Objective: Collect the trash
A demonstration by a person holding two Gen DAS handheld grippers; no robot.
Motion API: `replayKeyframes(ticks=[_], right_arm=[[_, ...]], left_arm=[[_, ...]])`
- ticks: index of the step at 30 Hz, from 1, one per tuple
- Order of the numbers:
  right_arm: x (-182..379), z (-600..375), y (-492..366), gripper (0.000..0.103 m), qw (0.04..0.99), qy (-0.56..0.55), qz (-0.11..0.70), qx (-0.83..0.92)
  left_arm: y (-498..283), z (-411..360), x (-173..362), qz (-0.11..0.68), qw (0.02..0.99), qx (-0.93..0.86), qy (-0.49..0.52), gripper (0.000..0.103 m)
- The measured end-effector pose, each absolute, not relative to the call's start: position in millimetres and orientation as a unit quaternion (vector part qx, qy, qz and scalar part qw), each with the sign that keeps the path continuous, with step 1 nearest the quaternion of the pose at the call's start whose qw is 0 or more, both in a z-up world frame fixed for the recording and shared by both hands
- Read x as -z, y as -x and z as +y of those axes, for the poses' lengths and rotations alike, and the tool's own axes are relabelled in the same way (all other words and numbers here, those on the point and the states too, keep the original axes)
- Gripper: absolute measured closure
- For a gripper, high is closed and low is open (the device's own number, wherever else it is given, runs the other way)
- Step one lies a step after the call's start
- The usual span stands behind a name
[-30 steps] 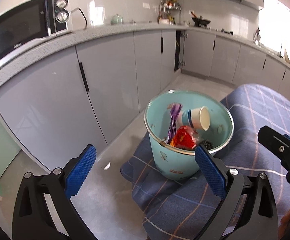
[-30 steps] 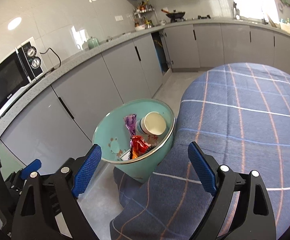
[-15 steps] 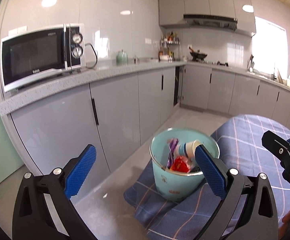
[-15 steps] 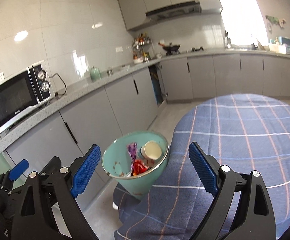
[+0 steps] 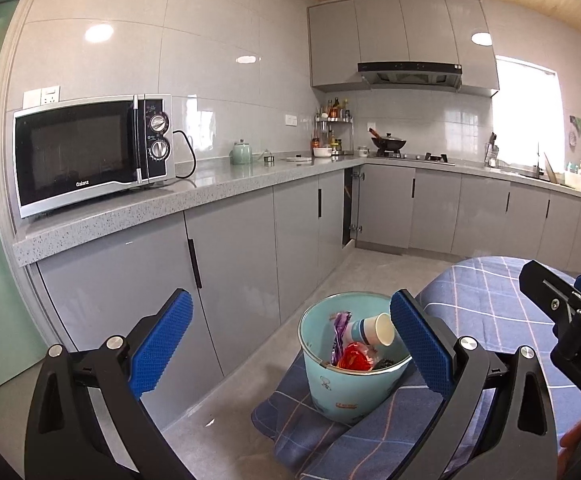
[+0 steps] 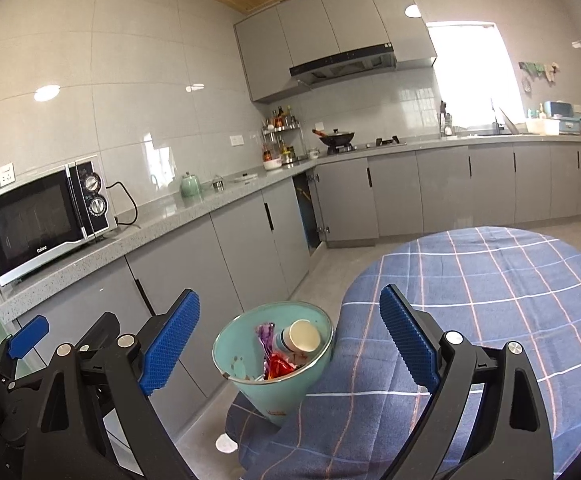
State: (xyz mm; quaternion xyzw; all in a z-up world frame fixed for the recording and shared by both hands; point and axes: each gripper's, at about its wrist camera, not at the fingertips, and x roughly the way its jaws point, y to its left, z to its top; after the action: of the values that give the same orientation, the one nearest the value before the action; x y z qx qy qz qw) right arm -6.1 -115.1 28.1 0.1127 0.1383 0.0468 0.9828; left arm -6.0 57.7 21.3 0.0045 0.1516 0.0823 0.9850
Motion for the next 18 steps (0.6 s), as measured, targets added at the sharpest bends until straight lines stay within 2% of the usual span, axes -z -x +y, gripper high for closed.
replayKeyframes(ticks=[18], right_arm=[[-30.1, -120.1, 6.6, 0.012, 0.982, -0.128, 0.135, -0.041]], left_arm=[[7.4, 55.6, -22.4, 0.15, 0.986, -0.073, -0.007, 0.006]])
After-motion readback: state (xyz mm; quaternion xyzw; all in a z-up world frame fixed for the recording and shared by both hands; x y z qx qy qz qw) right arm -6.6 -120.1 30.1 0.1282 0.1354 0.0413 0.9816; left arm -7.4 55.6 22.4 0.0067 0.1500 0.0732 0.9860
